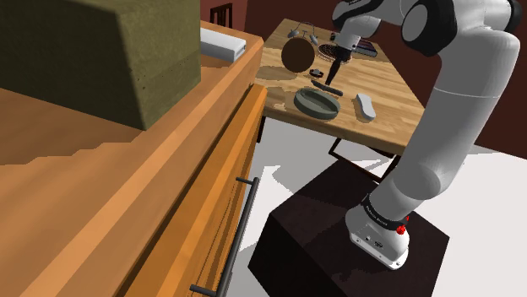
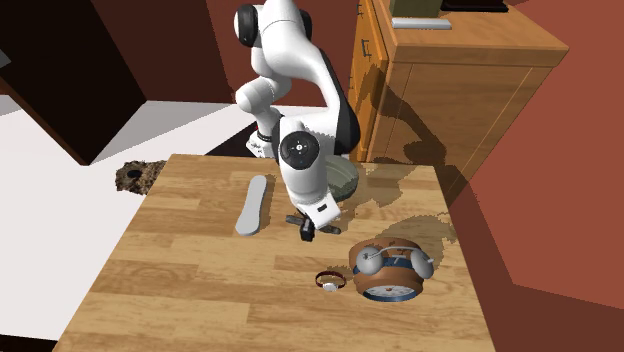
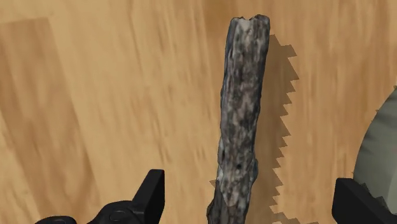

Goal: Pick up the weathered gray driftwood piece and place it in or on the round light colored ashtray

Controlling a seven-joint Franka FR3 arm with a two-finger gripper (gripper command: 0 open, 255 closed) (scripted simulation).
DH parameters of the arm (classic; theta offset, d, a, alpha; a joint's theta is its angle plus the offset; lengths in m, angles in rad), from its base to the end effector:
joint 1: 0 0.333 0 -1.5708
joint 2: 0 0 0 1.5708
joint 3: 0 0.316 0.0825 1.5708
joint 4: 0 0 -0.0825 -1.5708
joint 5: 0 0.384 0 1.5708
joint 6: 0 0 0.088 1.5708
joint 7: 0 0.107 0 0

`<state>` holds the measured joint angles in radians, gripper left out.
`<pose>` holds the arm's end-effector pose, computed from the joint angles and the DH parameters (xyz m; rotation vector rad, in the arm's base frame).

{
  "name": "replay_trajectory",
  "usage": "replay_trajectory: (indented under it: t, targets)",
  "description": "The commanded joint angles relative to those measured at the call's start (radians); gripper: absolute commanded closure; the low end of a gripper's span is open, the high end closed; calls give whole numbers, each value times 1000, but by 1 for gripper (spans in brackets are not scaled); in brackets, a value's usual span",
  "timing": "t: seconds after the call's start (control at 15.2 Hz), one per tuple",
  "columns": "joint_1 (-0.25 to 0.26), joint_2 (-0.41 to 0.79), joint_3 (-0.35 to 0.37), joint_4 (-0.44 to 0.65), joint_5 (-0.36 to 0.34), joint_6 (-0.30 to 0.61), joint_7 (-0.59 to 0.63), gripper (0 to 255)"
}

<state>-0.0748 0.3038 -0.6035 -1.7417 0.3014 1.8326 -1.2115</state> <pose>0.5096 -0.3445 0.4140 -2.8813 -0.6446 -0.0030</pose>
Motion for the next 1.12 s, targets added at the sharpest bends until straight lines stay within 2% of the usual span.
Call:
replay_trajectory:
  t: [0.0,0.59,0.66,1.06]
  targets:
    - [2,4,2,-22,5,26,-5,0]
    - [4,8,5,-39,9,45,-8,0]
    - [4,8,5,-39,9,45,-8,255]
    - [4,8,5,-39,9,45,-8,255]
